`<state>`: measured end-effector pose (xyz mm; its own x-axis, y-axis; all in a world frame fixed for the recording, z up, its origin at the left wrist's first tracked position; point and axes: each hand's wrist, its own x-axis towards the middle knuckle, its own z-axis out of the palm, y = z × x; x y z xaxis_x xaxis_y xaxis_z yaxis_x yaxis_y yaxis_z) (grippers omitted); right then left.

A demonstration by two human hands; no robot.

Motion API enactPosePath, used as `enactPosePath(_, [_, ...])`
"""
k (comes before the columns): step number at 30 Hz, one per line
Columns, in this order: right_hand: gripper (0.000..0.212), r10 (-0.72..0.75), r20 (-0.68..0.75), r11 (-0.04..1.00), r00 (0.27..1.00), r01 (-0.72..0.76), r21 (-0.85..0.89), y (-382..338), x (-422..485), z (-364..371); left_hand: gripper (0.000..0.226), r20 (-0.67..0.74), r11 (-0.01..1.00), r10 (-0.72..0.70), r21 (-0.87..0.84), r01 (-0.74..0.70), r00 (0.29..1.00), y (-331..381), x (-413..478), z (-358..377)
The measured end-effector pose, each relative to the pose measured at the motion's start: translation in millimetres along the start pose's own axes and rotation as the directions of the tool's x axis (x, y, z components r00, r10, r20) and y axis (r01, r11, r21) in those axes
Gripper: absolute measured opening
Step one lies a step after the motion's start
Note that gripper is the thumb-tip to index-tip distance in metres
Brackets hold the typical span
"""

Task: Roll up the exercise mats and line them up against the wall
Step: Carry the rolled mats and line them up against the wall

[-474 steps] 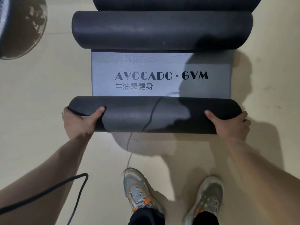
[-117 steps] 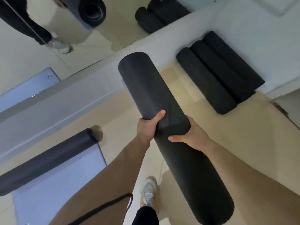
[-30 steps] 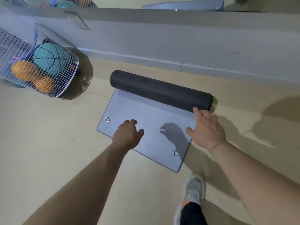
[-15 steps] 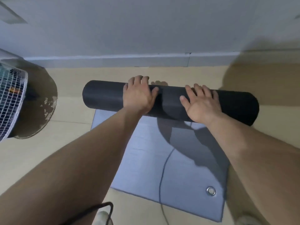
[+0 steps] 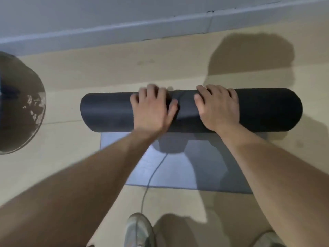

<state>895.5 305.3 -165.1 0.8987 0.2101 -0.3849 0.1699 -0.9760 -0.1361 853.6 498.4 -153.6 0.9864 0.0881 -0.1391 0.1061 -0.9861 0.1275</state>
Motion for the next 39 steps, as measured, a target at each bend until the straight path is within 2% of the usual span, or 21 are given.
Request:
enactPosePath(1, [0.055,0.007,-0.008,1.0,1.0,-0.007,-0.007,0,-25,7,0.044,0.036,1.0,-0.013,-0.02,0.014,0.999,-4,15,-4])
enactPosePath(3, [0.054,0.019,-0.007,0.998,1.0,-0.019,-0.052,-2,-78,23,0.055,0.234,0.997,-0.026,-0.059,0.041,0.972,-8,26,-2])
enactPosePath(5, [0.055,0.021,0.015,0.998,1.0,-0.02,-0.065,-4,-104,25,0.06,0.352,1.0,-0.004,-0.001,0.005,0.936,-8,-8,12])
enactPosePath(11, [0.057,0.017,0.116,1.0,0.993,-0.016,-0.016,-6,-87,29,0.061,0.21,0.998,0.044,0.037,-0.053,0.977,-9,-154,31])
enactPosePath(14, [0.058,0.01,-0.001,0.998,1.0,-0.01,-0.062,-11,-137,54,0.054,0.126,1.0,0.019,-0.025,-0.016,0.992,-13,-158,21])
enactPosePath(16, [0.055,0.002,-0.056,0.999,0.998,-0.005,-0.053,-9,-171,63,0.059,0.173,0.999,-0.013,-0.041,0.02,0.985,-21,-144,13])
enactPosePath(19, [0.059,-0.005,-0.058,1.0,0.998,0.006,0.01,-9,-204,73,0.074,0.348,0.999,-0.04,0.015,0.037,0.937,-30,-140,13])
enactPosePath(21, [0.059,-0.014,-0.053,0.995,0.998,0.019,0.095,-2,-211,73,0.075,0.356,0.997,-0.029,0.076,0.002,0.934,-29,-156,18])
enactPosePath(22, [0.058,0.03,-0.049,0.992,0.998,-0.024,0.126,9,-213,70,0.073,0.346,0.997,-0.025,0.081,-0.003,0.938,-27,-164,17])
enactPosePath(24, [0.057,0.222,-0.01,0.968,0.975,-0.219,0.122,40,-210,61,0.067,0.282,0.998,0.002,0.063,-0.02,0.959,-27,-178,18])
enactPosePath(26, [0.065,0.441,0.072,0.891,0.895,-0.446,0.088,73,-214,55,0.059,0.212,0.999,0.04,-0.043,-0.032,0.976,-32,-192,19])
enactPosePath(27, [0.072,0.498,0.106,0.856,0.86,-0.508,0.094,84,-219,56,0.054,0.185,0.992,0.038,-0.128,-0.014,0.982,-36,-195,17])
enactPosePath(29, [0.083,0.551,0.138,0.807,0.823,-0.567,0.166,91,-231,60,0.047,0.151,0.969,-0.104,-0.209,0.134,0.983,-52,-200,12])
enactPosePath(30, [0.092,0.588,0.144,0.763,0.796,-0.604,0.23,89,-236,62,0.05,0.131,0.95,-0.243,-0.167,0.263,0.961,-65,-203,9])
enactPosePath(31, [0.105,0.636,0.153,0.697,0.757,-0.648,0.307,86,-239,63,0.064,0.124,0.908,-0.392,-0.105,0.405,0.912,-76,-206,5])
enactPosePath(32, [0.118,0.682,0.17,0.622,0.711,-0.687,0.376,85,-242,63,0.086,0.138,0.85,-0.511,-0.063,0.523,0.848,-85,-208,0])
enactPosePath(34, [0.136,0.735,0.193,0.524,0.65,-0.725,0.447,84,-244,60,0.123,0.168,0.772,-0.619,-0.051,0.634,0.767,-94,-211,-4])
enactPosePath(35, [0.139,0.748,0.198,0.499,0.634,-0.733,0.463,85,-244,58,0.131,0.18,0.728,-0.665,-0.057,0.683,0.725,-97,-210,-5])
enactPosePath(36, [0.138,0.755,0.199,0.482,0.625,-0.734,0.478,87,-242,55,0.135,0.197,0.648,-0.736,-0.073,0.758,0.648,-100,-207,-7])
enactPosePath(38, [0.132,0.754,0.198,0.463,0.626,-0.721,0.515,94,-240,51,0.137,0.275,0.416,-0.853,-0.156,0.896,0.444,-107,-202,-10])
enactPosePath(39, [0.13,0.75,0.194,0.46,0.632,-0.71,0.534,98,-240,50,0.136,0.317,0.345,-0.861,-0.21,0.915,0.398,-111,-204,-9])
